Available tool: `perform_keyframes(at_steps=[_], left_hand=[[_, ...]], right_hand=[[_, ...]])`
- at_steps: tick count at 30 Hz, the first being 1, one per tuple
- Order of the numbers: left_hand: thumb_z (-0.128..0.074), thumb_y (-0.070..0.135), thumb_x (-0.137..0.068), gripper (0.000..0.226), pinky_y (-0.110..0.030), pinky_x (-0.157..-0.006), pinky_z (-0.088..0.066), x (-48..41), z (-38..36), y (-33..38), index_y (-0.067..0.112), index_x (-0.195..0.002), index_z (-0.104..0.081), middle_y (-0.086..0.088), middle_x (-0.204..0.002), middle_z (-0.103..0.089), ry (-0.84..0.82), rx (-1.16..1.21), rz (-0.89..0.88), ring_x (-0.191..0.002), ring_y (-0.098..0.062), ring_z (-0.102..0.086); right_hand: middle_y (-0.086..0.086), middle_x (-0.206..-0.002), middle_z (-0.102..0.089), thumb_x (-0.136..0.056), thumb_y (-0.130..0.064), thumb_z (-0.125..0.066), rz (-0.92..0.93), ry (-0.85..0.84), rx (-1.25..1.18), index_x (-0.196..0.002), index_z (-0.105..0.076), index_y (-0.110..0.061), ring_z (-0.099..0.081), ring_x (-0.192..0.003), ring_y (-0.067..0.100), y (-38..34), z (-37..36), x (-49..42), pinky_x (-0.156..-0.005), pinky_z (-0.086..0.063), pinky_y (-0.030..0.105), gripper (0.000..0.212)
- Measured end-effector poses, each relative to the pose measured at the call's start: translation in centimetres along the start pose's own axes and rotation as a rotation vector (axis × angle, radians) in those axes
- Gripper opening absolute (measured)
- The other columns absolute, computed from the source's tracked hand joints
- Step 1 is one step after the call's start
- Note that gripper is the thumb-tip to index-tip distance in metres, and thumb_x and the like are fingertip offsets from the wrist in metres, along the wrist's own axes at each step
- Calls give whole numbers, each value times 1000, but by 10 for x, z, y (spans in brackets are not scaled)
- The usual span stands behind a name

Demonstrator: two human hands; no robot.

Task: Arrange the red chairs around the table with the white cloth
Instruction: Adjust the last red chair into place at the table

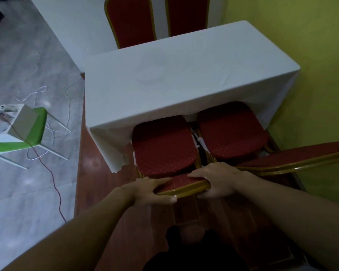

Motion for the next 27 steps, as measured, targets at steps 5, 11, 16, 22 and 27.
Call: perform_keyframes(at_steps=[5,11,16,22,27], left_hand=[[-42,92,-71,99,-43,-109,-36,-22,7,45,48,-154,-13,-3,-154,-38,8,17,-40,-134,-24,-43],[-43,96,-65,112,-50,-110,-35,-67,16,128,45,-155,0,-2,-161,-30,53,-101,-84,-138,-31,-40],[-50,91,-66,123,-62,-116,-15,-117,-5,214,35,-155,14,4,-166,3,57,-163,-89,-151,-33,-9],[-56,85,-70,123,-55,-117,-21,-174,-38,299,32,-156,14,0,-167,0,65,-209,-113,-149,-35,-14],[-62,61,-85,99,-43,-107,-39,-205,-47,352,26,-159,-5,0,-156,-36,213,-116,-197,-130,-26,-47]], right_hand=[[-12,-148,-50,-74,-84,-58,-92,-41,25,-154,-33,-33,-51,-130,12,39,17,28,-105,-43,35,98],[-8,-166,-21,-74,-87,-54,-207,-76,86,-159,-14,-35,-23,-151,16,113,41,91,-122,-20,50,108],[-8,-169,-8,-68,-95,-49,-273,-131,112,-160,-4,-38,-8,-154,16,190,51,162,-123,-8,53,117],[-6,-163,-30,-64,-97,-50,-178,-101,170,-158,-18,-33,-25,-149,16,240,56,204,-121,-21,45,118],[-9,-131,-59,-63,-97,-50,-120,-84,183,-148,-41,-34,-58,-110,12,266,60,224,-95,-49,34,106]])
Point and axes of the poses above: each hand's wrist, its own x-axis away from the middle knuckle, its own z-axis out of the back of the hand, y = z × x, the point moved 3 cm from there along -x, towards the middle knuckle
